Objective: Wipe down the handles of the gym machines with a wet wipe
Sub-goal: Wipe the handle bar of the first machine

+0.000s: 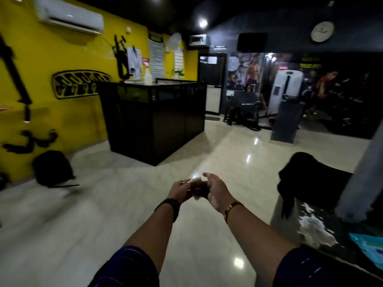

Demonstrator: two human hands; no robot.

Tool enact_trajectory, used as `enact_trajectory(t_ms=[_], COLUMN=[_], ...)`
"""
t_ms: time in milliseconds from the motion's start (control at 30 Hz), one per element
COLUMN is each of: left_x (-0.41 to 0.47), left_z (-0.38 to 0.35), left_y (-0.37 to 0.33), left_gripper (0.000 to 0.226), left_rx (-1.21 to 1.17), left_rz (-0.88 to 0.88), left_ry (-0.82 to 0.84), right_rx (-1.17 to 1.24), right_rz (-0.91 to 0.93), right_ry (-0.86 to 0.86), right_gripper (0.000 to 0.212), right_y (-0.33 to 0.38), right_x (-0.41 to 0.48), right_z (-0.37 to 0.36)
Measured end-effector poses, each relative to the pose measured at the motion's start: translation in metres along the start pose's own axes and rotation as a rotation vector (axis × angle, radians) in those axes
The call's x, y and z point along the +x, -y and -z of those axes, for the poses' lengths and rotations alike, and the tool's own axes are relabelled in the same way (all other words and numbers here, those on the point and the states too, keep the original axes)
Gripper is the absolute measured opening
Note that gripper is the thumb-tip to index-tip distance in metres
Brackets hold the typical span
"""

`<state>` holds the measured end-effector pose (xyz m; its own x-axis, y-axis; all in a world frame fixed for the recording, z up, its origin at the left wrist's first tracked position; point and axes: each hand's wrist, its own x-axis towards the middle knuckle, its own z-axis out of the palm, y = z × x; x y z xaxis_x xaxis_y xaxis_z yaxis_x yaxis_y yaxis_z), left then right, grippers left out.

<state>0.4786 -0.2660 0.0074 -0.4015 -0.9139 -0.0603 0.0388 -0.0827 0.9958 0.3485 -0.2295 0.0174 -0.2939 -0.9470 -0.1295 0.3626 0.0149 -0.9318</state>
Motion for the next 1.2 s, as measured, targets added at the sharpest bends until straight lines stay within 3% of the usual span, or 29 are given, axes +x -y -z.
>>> enact_trajectory(t_ms=[133,400,633,767,833,1100,1200], left_x=[-0.020,-0.062,-0.092,-0.087,-0.076,0.002,0.038], left_z=[0.079,0.218,0.310,0.355,0.377,0.454,0.477], left_y=[-0.006,-0.009,0.002,0.012,0.017,0.001,-0.008], left_gripper=[0.018,0.025,0.017,0.016,0.018,0.022,0.026], left_rx=[-0.223,-0.407,-0.382,-0.339,-0.327,-0.194,-0.217], left_rz=[0.077,0.070,0.060,0.036,0.041,0.076,0.122], left_ry=[-0.124,-0.397,-0.644,-0.748,-0.792,-0.996,-1.025], right_rx=[-0.171,-0.451,-0.373,-0.306,-0.293,-0.354,-0.356], right_rz=[0.022,-0.018,-0.120,-0.182,-0.206,-0.183,-0.163], right_ry=[0.105,0.396,0.590,0.681,0.708,0.736,0.749], right_gripper=[0.015,0.009,0.019,0.010,0.005,0.018,0.010], right_y=[-0.028,-0.101,-0.149,-0.169,-0.177,-0.188,-0.186], right_x=[0.015,0.020,0.023,0.035,0.048,0.141,0.177], right_z=[-0.073,-0.212,-0.306,-0.345,-0.363,-0.444,-0.470])
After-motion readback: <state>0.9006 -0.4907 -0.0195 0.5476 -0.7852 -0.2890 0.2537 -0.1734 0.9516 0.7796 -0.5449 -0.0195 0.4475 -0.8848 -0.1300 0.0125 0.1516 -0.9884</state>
